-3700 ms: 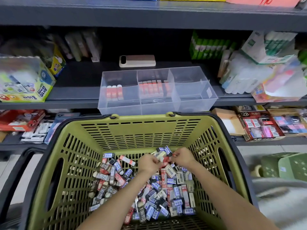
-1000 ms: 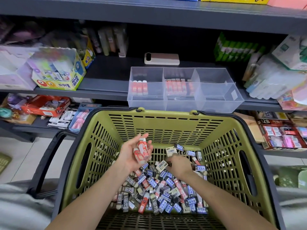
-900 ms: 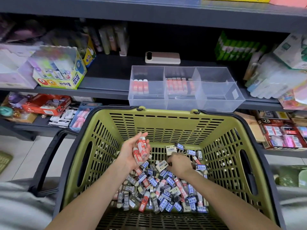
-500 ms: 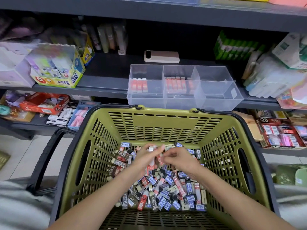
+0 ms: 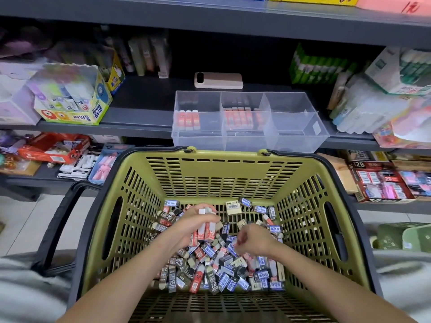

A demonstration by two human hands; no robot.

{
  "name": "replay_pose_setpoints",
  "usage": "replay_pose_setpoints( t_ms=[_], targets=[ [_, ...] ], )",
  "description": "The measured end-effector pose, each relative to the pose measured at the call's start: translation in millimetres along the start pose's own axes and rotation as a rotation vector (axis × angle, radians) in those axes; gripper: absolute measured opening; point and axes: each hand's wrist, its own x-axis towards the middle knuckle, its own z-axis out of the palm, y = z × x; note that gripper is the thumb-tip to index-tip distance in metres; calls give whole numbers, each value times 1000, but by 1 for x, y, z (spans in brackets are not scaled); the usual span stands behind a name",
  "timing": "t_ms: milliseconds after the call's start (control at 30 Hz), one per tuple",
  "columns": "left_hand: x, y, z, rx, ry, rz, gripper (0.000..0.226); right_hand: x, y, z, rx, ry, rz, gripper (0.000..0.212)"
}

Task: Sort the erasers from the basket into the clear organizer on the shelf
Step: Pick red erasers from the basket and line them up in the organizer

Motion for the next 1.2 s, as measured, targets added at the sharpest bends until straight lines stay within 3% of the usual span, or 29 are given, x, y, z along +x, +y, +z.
replay_pose_setpoints(
  t_ms=[67,133,267,433,700,800,867,967,1067,1200],
  targets=[
    [-1,0,1,4,8,-4,19,1,-7,1,213,-5,-57,16],
    [-3,2,1,29,16,3,21,3,-13,7,249,-62,-120,18],
    [-9,7,-3,41,1,-20,25,14,-13,17,-109,-50,-223,26],
    [-11,7,-7,44,12,-39,41,23,-8,13,-353,-2,-292,29],
    [-14,10,-10,37,-2,-80,63,21,-5,10,-337,-47,-383,31],
    [-11,7,-10,118,19,-48,45,16,-6,3,-345,-55,-394,30],
    [-10,8,-10,172,11,-19,30,8,-9,-14,-291,-16,-396,27],
    [-14,18,-10,210,-37,45,32,-13,-20,-52,-87,45,-412,22],
    [-28,40,-7,-33,-167,66,28,-43,-36,-89,226,87,-501,16],
    [-49,76,-3,-334,-247,270,22,-75,-62,-116,692,256,-576,14]
  ],
)
